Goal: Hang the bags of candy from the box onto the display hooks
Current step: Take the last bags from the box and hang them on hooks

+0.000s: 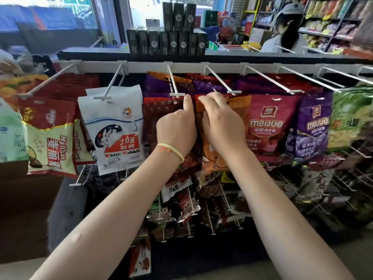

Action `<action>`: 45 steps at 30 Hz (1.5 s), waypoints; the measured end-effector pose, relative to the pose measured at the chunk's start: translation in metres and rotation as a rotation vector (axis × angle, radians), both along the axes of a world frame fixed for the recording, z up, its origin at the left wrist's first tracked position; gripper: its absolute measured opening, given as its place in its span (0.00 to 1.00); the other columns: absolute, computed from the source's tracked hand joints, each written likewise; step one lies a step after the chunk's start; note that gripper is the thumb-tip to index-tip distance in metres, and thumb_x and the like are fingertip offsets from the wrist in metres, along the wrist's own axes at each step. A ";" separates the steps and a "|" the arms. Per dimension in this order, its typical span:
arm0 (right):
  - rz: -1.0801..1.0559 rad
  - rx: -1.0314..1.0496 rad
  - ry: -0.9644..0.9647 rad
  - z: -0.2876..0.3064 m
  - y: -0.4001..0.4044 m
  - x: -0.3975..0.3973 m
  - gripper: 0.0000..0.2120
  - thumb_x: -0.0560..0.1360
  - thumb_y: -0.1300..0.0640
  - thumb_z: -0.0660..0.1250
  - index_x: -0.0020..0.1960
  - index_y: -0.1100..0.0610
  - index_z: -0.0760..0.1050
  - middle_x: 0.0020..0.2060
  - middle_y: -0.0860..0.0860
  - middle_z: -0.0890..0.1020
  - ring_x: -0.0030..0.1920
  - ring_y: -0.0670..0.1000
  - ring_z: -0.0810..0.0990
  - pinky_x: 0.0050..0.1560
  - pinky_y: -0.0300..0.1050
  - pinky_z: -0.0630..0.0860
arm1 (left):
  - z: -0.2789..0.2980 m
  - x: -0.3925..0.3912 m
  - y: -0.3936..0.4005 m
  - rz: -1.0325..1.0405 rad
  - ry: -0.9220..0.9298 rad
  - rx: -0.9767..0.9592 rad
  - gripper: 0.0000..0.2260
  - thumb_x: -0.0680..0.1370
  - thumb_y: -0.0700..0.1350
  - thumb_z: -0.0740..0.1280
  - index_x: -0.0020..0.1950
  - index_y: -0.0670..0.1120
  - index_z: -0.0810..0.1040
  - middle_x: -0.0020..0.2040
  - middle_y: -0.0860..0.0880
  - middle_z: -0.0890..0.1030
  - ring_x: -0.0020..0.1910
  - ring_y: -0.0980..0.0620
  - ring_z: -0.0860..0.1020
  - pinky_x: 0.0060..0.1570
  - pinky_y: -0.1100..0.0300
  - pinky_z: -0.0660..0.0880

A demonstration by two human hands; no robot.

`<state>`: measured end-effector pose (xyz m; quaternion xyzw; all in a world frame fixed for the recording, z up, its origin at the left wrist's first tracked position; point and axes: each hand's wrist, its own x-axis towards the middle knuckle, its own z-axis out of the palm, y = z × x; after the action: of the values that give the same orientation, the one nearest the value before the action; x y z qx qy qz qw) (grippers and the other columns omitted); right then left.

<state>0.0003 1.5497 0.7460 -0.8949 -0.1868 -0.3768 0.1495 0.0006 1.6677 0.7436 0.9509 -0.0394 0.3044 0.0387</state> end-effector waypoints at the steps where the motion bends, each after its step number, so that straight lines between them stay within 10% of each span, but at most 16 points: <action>1: 0.001 -0.008 0.000 0.002 0.000 0.003 0.16 0.80 0.64 0.62 0.66 0.60 0.74 0.62 0.55 0.76 0.50 0.57 0.82 0.36 0.48 0.75 | 0.002 0.001 -0.001 0.016 0.013 -0.005 0.26 0.80 0.39 0.57 0.79 0.43 0.56 0.40 0.47 0.83 0.35 0.44 0.82 0.25 0.59 0.59; 8: 0.036 0.035 0.031 0.003 0.001 0.016 0.05 0.76 0.70 0.66 0.51 0.63 0.75 0.49 0.59 0.77 0.32 0.56 0.75 0.27 0.33 0.49 | 0.009 0.010 -0.008 0.078 0.032 0.017 0.12 0.80 0.34 0.57 0.63 0.41 0.67 0.41 0.42 0.83 0.38 0.38 0.83 0.31 0.55 0.66; 17: 0.069 0.146 0.037 0.007 0.002 0.035 0.09 0.77 0.72 0.62 0.50 0.64 0.79 0.47 0.59 0.80 0.43 0.59 0.81 0.38 0.48 0.77 | -0.010 -0.002 0.017 -0.247 -0.056 -0.196 0.08 0.82 0.40 0.59 0.60 0.43 0.73 0.38 0.45 0.80 0.35 0.39 0.78 0.31 0.51 0.68; 24: 0.230 0.240 -0.126 -0.017 -0.023 0.017 0.07 0.77 0.68 0.68 0.53 0.65 0.83 0.57 0.59 0.83 0.57 0.56 0.83 0.59 0.45 0.79 | -0.006 0.004 0.005 -0.158 -0.091 -0.249 0.09 0.85 0.45 0.57 0.60 0.43 0.73 0.37 0.46 0.80 0.34 0.39 0.79 0.28 0.57 0.58; 32: 0.235 0.161 -0.121 -0.001 -0.029 0.005 0.08 0.82 0.62 0.63 0.56 0.61 0.80 0.48 0.54 0.82 0.49 0.53 0.81 0.44 0.42 0.78 | 0.007 0.009 -0.005 -0.103 -0.116 -0.318 0.11 0.85 0.47 0.56 0.61 0.44 0.74 0.44 0.42 0.82 0.42 0.38 0.80 0.36 0.53 0.65; 37: 0.197 0.114 -0.132 0.000 -0.011 0.010 0.14 0.82 0.60 0.61 0.65 0.60 0.77 0.59 0.56 0.80 0.59 0.55 0.80 0.49 0.47 0.81 | 0.001 0.004 0.002 -0.197 -0.206 -0.370 0.13 0.84 0.43 0.59 0.67 0.45 0.74 0.46 0.42 0.84 0.42 0.38 0.81 0.35 0.54 0.68; 40: 0.215 0.167 -0.295 -0.012 -0.018 0.002 0.10 0.78 0.66 0.63 0.55 0.63 0.81 0.51 0.56 0.83 0.48 0.54 0.82 0.41 0.44 0.80 | -0.013 -0.005 -0.002 -0.245 -0.323 -0.356 0.13 0.81 0.41 0.61 0.65 0.42 0.76 0.45 0.45 0.83 0.36 0.44 0.80 0.28 0.56 0.68; 43: 0.067 0.335 -0.382 -0.029 -0.047 0.001 0.09 0.76 0.69 0.62 0.49 0.65 0.80 0.44 0.57 0.81 0.43 0.53 0.78 0.39 0.47 0.77 | -0.039 -0.011 -0.014 -0.250 -0.364 -0.244 0.15 0.79 0.43 0.63 0.65 0.41 0.77 0.59 0.42 0.80 0.57 0.43 0.78 0.51 0.49 0.78; 45: -0.091 0.437 -0.281 -0.033 -0.061 0.007 0.13 0.76 0.67 0.62 0.59 0.66 0.77 0.52 0.60 0.77 0.52 0.54 0.76 0.50 0.42 0.76 | -0.048 -0.008 -0.021 -0.228 -0.313 -0.157 0.22 0.81 0.51 0.63 0.73 0.42 0.72 0.74 0.39 0.69 0.75 0.39 0.65 0.72 0.44 0.65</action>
<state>0.0072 1.4887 0.7130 -0.7876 -0.0796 -0.5352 0.2950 -0.0078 1.6471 0.6958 0.8754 -0.1285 0.4444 0.1403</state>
